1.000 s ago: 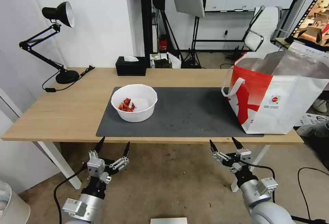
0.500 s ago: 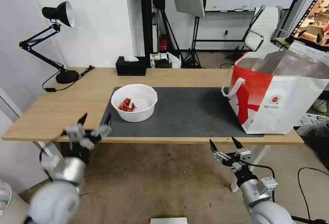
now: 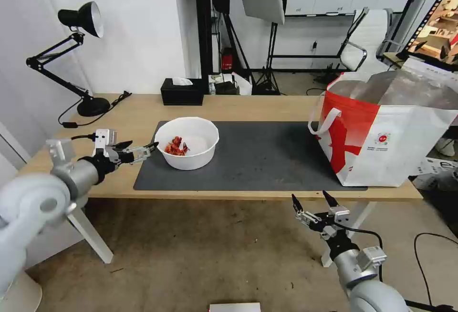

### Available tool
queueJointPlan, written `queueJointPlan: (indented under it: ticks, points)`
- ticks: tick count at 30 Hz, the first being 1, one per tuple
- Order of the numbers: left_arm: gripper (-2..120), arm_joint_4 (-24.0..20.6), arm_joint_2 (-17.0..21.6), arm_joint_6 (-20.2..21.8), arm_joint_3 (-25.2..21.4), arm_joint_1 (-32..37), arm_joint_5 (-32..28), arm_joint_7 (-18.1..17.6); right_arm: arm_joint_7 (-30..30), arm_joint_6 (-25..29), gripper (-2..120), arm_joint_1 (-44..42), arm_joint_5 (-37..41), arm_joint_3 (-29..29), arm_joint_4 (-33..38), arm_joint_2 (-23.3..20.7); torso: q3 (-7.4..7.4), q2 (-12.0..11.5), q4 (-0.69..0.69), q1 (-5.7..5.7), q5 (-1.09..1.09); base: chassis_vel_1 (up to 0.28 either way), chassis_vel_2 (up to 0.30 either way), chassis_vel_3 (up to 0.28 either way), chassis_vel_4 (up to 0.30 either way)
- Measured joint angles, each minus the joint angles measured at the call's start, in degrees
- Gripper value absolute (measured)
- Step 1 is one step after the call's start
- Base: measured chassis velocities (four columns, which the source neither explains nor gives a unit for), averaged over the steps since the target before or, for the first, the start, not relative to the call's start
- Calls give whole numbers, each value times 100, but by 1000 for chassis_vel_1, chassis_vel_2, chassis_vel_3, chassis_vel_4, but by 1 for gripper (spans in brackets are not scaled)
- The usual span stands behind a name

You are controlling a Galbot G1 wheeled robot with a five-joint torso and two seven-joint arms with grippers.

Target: Pick up the trash from the table and place it into the takeout bag.

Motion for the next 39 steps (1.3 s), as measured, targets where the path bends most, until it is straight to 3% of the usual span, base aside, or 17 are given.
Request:
queueJointPlan:
  ticks: [6,12,19,24,27,32,36,39]
  points:
    - [100,768,66,165,1159,-1126,-523,-79,-1,0,100,2,2,0,3,-1,0,0,1,0,2,0,0,0,0]
    - [100,1174,-68,336,1879,-1971,-893,-297,-2,0,100,3,2,1,3,-1,0,0,-1,0,3,0,0,0,0]
    - [100,1838,-467,467,2778,-2920,-1224,-934,-3,0,100,3,2,1,3,-1,0,0,-1,0,2,0,0,0,0]
    - [100,2021,-649,481,2944,-3144,-1326,-1111,-3,0,100,3,2,1,3,-1,0,0,-1,-1,3,0,0,0,0]
    - [100,2361,-892,491,3261,-3469,-1477,-1393,-3,0,100,3,2,1,3,-1,0,0,-1,0,2,0,0,0,0]
    - [99,2550,-1016,492,3405,-3628,-1529,-1444,-3,0,100,3,2,1,3,-1,0,0,-1,-1,3,0,0,0,0]
    - [88,2683,-1094,475,3534,-3741,-1534,-1537,-3,0,100,4,2,1,3,-1,-1,0,-1,0,2,0,0,0,0]
    - [73,2756,-1140,447,3595,-3793,-1537,-1562,-3,0,100,4,2,1,3,-1,0,0,-1,-1,2,0,0,0,0]
